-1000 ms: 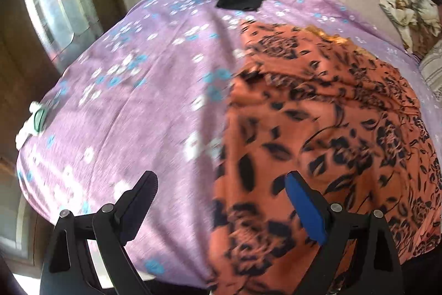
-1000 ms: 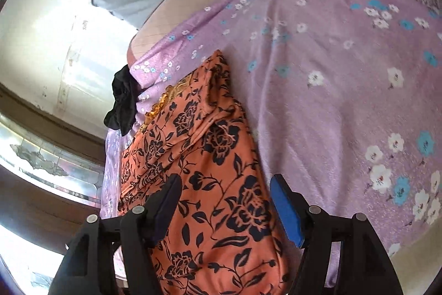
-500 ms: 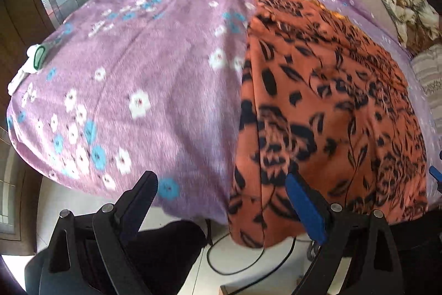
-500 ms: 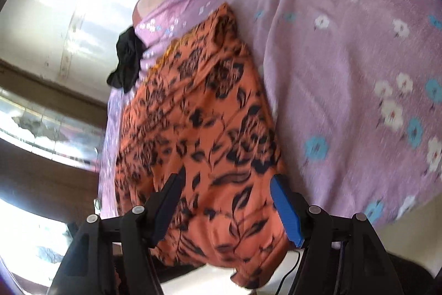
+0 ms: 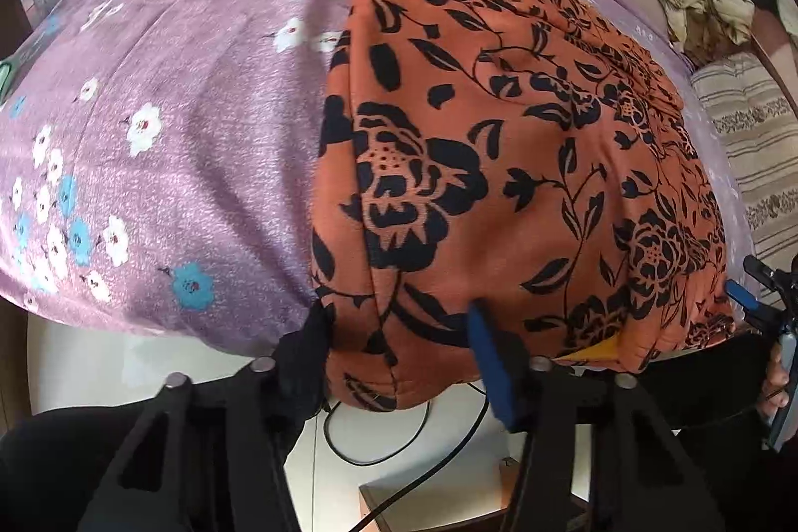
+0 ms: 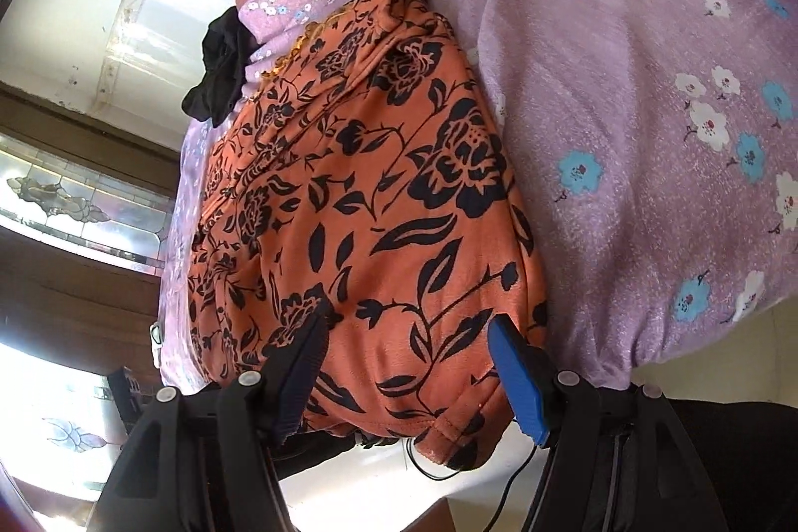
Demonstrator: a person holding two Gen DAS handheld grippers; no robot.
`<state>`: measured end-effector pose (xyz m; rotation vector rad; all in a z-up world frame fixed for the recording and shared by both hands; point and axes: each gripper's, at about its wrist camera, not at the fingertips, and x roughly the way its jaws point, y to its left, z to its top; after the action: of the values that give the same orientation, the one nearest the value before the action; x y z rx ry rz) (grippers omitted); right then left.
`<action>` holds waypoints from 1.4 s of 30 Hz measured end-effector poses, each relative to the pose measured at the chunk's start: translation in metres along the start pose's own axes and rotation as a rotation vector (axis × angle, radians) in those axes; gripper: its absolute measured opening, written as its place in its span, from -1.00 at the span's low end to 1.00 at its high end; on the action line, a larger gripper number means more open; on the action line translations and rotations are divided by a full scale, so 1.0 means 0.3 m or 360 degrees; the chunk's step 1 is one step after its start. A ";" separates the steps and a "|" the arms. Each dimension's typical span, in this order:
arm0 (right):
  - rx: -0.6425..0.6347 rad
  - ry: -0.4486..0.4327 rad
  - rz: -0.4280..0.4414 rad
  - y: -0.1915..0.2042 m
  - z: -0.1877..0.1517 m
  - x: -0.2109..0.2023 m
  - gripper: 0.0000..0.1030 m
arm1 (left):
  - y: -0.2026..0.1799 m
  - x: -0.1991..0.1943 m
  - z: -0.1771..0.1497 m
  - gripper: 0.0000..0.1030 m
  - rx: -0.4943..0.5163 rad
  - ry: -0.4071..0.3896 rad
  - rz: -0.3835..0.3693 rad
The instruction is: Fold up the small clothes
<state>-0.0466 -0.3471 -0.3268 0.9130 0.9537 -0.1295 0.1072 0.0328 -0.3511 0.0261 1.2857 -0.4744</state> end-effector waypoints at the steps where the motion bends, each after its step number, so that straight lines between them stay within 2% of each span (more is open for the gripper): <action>1: 0.0005 0.0003 0.0006 -0.001 0.001 -0.001 0.37 | -0.001 0.002 0.002 -0.02 -0.0005 -0.0001 -0.0001; 4: 0.0033 0.0037 0.0005 -0.005 -0.010 0.003 0.37 | 0.014 0.000 0.012 -0.03 -0.0067 0.0007 -0.0046; 6: 0.0070 0.0071 -0.0045 -0.011 -0.028 0.008 0.37 | 0.029 0.003 0.017 0.12 -0.0126 0.0034 -0.0079; 8: 0.0099 0.0105 -0.0086 -0.019 -0.045 0.014 0.37 | 0.035 0.021 0.011 0.46 -0.0160 0.0099 -0.0132; 10: 0.0117 0.0133 -0.0163 -0.024 -0.064 0.017 0.36 | 0.026 0.044 0.003 0.48 -0.0164 0.0173 -0.0145; 14: 0.0067 -0.0045 -0.0281 0.001 -0.075 -0.055 0.35 | 0.027 0.048 -0.016 0.46 -0.0174 0.0175 -0.0156; 15: 0.0068 -0.0121 -0.0307 0.002 -0.070 -0.083 0.35 | 0.037 0.046 -0.015 0.42 -0.0206 0.0161 -0.0180; 17: 0.0084 -0.0190 -0.0326 -0.008 -0.057 -0.108 0.35 | 0.067 0.043 -0.016 0.06 -0.0261 0.0155 -0.0180; 18: 0.0106 -0.0172 -0.0339 -0.021 -0.049 -0.102 0.35 | 0.087 0.044 -0.016 -0.01 -0.0285 0.0157 -0.0180; 20: 0.0201 -0.0059 -0.0326 -0.064 -0.042 -0.055 0.35 | 0.117 0.040 -0.020 -0.36 -0.0334 0.0162 -0.0205; 22: 0.0252 0.0026 -0.0288 -0.087 -0.053 -0.004 0.35 | 0.138 0.030 -0.023 -0.58 -0.0352 0.0168 -0.0254; 24: 0.0221 0.0095 -0.0320 -0.074 -0.072 0.051 0.35 | 0.146 0.024 -0.027 -0.60 -0.0348 0.0178 -0.0276; 26: 0.0198 0.0174 -0.0306 -0.062 -0.094 0.102 0.22 | 0.161 0.023 -0.031 -0.53 -0.0350 0.0197 -0.0271; 27: 0.0189 0.0206 -0.0306 -0.055 -0.104 0.122 -0.05 | 0.160 0.034 -0.026 -0.46 -0.0367 0.0217 -0.0275; 28: 0.0149 0.0221 -0.0351 -0.043 -0.115 0.141 -0.10 | 0.166 0.042 -0.026 -0.30 -0.0383 0.0247 -0.0284; 29: 0.0115 0.0201 -0.0367 -0.037 -0.116 0.138 -0.17 | 0.173 0.050 -0.028 -0.28 -0.0392 0.0265 -0.0284; 31: 0.0058 0.0196 -0.0390 -0.018 -0.117 0.129 -0.42 | 0.178 0.048 -0.037 -0.28 -0.0394 0.0257 -0.0279; 33: 0.0006 0.0174 -0.0417 -0.004 -0.115 0.109 -0.79 | 0.164 0.040 -0.039 -0.42 -0.0346 0.0244 -0.0271; 34: -0.0018 0.0151 -0.0408 0.006 -0.112 0.091 -0.81 | 0.148 0.040 -0.036 -0.58 -0.0320 0.0242 -0.0262; 37: -0.0055 0.0102 -0.0313 0.036 -0.101 0.041 -0.82 | 0.116 0.032 -0.031 -0.75 -0.0242 0.0232 -0.0221; 42: -0.0086 -0.0003 -0.0124 0.101 -0.058 -0.064 -0.82 | 0.117 -0.012 -0.013 -0.80 -0.0224 0.0193 -0.0254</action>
<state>-0.0552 -0.3208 -0.2983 0.8264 0.9869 -0.1697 0.1153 0.0669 -0.3573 -0.1691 1.4444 -0.5239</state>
